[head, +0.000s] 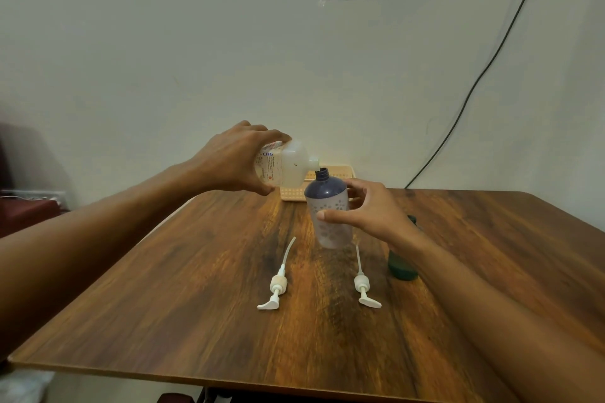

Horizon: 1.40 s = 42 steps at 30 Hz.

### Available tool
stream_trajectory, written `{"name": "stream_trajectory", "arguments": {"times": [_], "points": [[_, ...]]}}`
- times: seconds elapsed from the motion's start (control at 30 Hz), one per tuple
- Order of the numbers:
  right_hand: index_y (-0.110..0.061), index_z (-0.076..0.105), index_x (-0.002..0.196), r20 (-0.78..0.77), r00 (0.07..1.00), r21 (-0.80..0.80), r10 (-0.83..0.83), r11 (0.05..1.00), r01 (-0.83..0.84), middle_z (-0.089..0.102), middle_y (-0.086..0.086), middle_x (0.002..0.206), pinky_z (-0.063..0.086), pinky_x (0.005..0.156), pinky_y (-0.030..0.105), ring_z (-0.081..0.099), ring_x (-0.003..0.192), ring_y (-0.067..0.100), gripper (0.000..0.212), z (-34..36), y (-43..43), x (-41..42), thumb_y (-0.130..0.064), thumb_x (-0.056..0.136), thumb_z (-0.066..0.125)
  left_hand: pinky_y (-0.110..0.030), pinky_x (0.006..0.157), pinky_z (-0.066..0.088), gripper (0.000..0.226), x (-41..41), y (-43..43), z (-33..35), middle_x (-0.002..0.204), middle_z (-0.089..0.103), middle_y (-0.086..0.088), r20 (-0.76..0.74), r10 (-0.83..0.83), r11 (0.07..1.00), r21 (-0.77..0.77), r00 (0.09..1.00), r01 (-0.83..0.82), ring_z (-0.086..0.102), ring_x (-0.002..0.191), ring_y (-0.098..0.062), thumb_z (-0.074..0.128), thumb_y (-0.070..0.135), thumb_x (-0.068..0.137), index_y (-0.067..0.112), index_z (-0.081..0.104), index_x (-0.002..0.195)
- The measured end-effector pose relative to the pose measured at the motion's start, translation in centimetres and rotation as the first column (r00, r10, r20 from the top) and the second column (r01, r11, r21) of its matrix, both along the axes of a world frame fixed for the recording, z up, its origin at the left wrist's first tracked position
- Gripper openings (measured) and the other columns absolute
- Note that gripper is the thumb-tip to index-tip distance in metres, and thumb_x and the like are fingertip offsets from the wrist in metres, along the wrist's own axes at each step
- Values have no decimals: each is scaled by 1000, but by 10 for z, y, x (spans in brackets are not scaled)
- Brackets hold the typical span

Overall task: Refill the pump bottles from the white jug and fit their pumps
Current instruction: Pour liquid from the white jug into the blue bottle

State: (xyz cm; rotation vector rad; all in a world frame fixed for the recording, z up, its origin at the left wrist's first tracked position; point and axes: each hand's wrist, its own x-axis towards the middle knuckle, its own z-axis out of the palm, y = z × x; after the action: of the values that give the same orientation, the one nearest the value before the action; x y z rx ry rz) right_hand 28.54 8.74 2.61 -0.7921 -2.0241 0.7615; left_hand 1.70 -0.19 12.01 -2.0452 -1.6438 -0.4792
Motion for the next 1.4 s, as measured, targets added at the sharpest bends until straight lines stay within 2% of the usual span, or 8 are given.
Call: {"name": "stream_trajectory", "arguments": {"times": [0.2,0.4,0.63,1.07,1.4], "points": [[-21,68,139,7,1000,-5,0,1000,0,74,-4,128,63,96,40,70,115,15,72,2,-2,1,-42,76,94,-32,85,52,95,-1,1,-1,123,63,5,5,-5,1000,-5,1000,5,50,115,-16,86,57,67,34,44,149],[-20,67,140,12,1000,-9,-4,1000,4,74,-3,129,63,97,41,70,115,16,73,2,-2,1,-42,76,94,-25,75,40,94,-3,3,-1,123,64,6,1,-19,1000,10,1000,19,49,113,-14,85,56,67,34,45,149],[-20,69,137,-4,1000,-14,4,1000,-4,74,-5,126,62,92,32,70,113,13,70,1,-3,-1,-40,76,95,-26,77,42,95,-4,3,-2,125,63,5,0,-14,1000,5,1000,14,49,116,-16,86,54,67,33,44,150],[-23,69,135,6,1000,-1,-1,1000,1,74,-8,122,62,89,28,69,109,8,69,1,-4,1,-43,75,94,-33,83,53,96,-2,1,0,125,63,6,-5,-2,1000,-4,1000,2,50,115,-16,85,58,65,34,44,149],[-20,68,138,9,1000,4,3,1000,-3,74,-5,126,62,89,28,70,112,13,70,1,-1,1,-41,75,94,-26,75,41,95,-2,1,0,125,63,7,-16,-12,1000,4,1000,12,49,113,-13,86,55,66,34,45,150]]}}
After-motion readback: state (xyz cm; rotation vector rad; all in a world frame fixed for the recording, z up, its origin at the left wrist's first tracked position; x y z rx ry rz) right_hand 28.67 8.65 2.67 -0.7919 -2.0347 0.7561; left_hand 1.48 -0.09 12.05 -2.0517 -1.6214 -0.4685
